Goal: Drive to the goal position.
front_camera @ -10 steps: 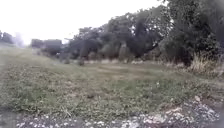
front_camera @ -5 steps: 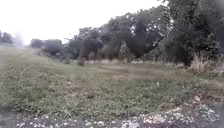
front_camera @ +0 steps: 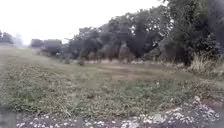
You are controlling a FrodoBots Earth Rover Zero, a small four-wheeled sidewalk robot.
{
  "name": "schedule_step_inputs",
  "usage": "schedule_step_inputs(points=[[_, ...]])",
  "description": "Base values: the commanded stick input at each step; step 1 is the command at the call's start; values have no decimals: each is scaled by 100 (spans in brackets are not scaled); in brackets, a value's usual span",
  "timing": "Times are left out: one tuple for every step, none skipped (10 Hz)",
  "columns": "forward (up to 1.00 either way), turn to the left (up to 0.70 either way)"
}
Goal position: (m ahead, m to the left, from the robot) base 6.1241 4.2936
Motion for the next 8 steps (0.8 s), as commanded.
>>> schedule_step_inputs(points=[[0, 0], [0, 0], [2, 0], [4, 0], [3, 0], [1, 0], [4, 0], [4, 0]])
